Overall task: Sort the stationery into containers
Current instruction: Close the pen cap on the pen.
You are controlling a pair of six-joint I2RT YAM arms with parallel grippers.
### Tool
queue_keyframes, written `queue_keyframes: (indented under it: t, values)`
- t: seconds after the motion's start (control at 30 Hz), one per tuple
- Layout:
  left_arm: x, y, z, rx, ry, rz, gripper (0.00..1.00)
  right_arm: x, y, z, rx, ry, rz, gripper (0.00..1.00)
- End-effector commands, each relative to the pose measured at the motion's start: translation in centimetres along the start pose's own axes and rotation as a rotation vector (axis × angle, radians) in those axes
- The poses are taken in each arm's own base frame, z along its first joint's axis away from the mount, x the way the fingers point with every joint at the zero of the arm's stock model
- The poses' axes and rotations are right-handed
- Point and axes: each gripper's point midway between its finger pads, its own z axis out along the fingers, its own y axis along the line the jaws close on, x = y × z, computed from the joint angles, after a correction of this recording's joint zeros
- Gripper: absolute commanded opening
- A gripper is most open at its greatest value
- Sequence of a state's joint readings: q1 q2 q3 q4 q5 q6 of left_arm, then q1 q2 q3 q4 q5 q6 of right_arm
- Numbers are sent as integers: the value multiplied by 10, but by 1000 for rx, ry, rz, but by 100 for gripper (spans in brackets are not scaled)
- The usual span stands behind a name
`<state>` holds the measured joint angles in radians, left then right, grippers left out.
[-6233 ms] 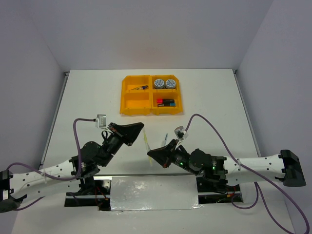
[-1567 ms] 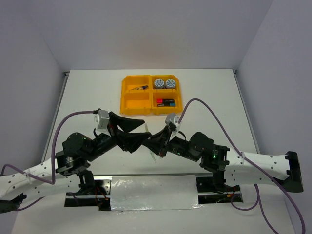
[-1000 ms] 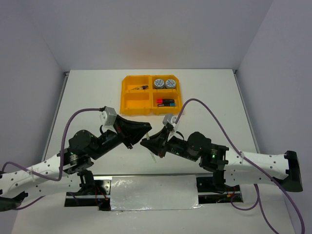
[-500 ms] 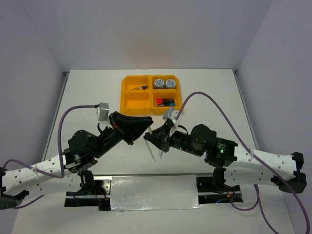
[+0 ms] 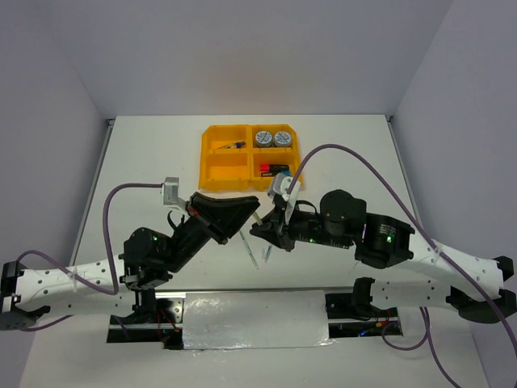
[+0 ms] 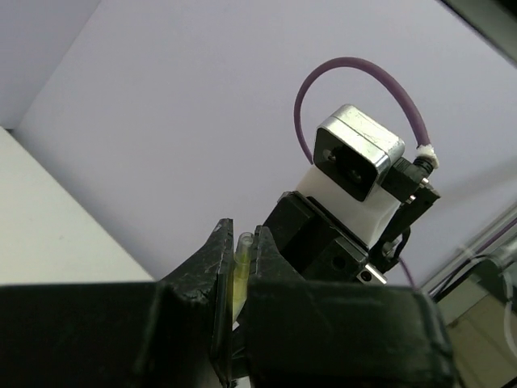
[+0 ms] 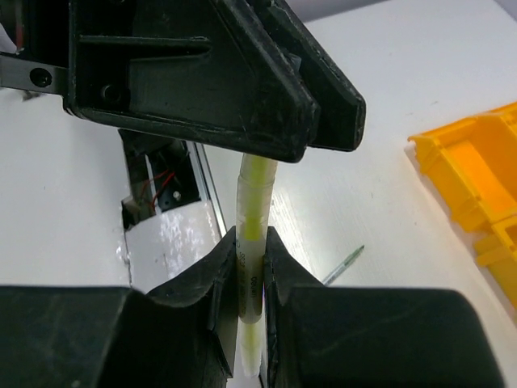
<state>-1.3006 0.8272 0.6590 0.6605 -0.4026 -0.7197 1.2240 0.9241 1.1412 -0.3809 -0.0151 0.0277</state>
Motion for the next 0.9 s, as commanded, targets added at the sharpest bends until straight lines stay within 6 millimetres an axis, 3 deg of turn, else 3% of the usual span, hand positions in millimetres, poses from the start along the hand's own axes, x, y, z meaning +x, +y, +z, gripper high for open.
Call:
queue_keyframes:
  t: [0.0,0.13,0.23,0.27,0.3,0.33,0.37,0.43,0.5,0.6,0.7,0.77,0.8,0.87]
  values:
    - [209,76,-106,-199,793,-56,0,-198,-16,-50,101,-648,-112,0]
    - [227,83,-115,-236,851,-26,0,-197,-15,-41,78,-624,-97,0]
    - [213,81,-104,-243,826,59,0,-165,-17,-13,67,-522,-75,0]
    - [192,88,-96,-322,779,129,0,-144,-17,-5,60,-486,-48,0]
    - [178,94,-94,-375,754,176,0,-149,-17,-12,65,-507,-47,0]
    - [163,98,-91,-418,722,225,0,-126,-20,-4,69,-464,-14,0]
    - [131,98,-78,-463,621,297,0,-121,-21,-8,78,-463,10,0]
    - [108,109,-83,-524,609,418,0,-94,-27,-4,104,-415,64,0]
    - [92,97,-75,-480,570,437,0,-77,-25,-9,89,-413,98,0]
    - [89,78,-70,-361,563,431,0,-77,-18,-19,57,-453,129,0]
    - [89,72,-71,-320,550,397,0,-85,-13,-26,30,-486,141,0]
    - [86,69,-71,-310,528,369,10,-88,-10,-26,12,-491,143,0]
    - [82,68,-70,-312,512,360,20,-87,-10,-23,8,-483,145,0]
    - [71,62,-66,-309,477,356,26,-82,-6,-17,-16,-464,146,0]
